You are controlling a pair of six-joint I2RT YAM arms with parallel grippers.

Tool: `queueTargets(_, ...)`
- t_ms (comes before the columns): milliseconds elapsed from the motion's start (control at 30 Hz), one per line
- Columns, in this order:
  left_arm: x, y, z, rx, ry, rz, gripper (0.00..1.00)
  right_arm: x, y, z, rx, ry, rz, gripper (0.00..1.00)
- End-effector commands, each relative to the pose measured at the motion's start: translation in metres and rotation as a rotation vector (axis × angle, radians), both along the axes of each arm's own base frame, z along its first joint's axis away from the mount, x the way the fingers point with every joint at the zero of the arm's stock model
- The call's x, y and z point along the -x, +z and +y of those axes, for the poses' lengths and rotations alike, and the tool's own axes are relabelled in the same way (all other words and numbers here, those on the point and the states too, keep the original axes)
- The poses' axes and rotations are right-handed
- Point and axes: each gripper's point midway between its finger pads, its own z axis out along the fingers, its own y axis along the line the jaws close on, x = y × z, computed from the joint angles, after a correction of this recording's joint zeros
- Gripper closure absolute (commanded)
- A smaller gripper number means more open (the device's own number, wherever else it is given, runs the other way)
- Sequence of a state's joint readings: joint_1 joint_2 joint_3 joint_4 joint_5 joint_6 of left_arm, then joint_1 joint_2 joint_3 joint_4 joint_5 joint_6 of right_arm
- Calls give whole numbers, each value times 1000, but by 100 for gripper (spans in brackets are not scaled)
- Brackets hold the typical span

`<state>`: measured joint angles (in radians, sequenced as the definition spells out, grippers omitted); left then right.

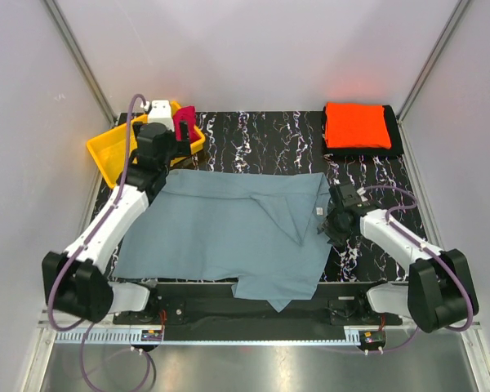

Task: Fold and stack the t-shirts
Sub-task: Fold the tshirt

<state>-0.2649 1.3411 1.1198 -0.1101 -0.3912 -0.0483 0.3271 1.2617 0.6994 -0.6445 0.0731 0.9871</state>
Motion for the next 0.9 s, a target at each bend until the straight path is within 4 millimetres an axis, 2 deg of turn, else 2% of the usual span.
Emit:
queueTargets(0,22,21,-44,183,-165,-6,9,-7,4,-26,68,-139,-20,52)
queueTargets(100,31,32,-47,216,-176,-28,9,-25,6,-28,101,-127,-61,54)
queueTargets(167,33,37,-45,207,-180,-34,9,-27,-4,-32,143,-106,-14,56)
queueTargets(233,37,40,-42,200,-168,-27,8,-20,-13,-36,157,-109,63,57)
queueTargets(367,43,47,-39,210,-158,-37,8,-16,-24,-38,159,-121,111,59)
queueTargets(433,45,53,-36,221,-140,-57,8,-20,-29,-43,190,-108,130,68)
queueTargets(467,45,54,-35,224,-132,-58,8,-26,-30,-51,194,-128,136,74)
queueTargets(500,44,55,-35,229,-129,-62,8,-27,-33,-55,189,-136,156,86)
queueTargets(567,44,55,-37,249,-129,-58,8,-25,-41,-66,179,-150,201,91)
queueTargets(733,46,46,-34,255,-106,-40,8,-31,-39,-102,189,-203,199,98)
queueTargets(767,44,42,-33,251,-97,-31,8,-32,-39,-103,200,-189,198,98)
queueTargets(867,42,37,-32,260,-76,-18,8,-32,-38,-134,223,-230,235,99)
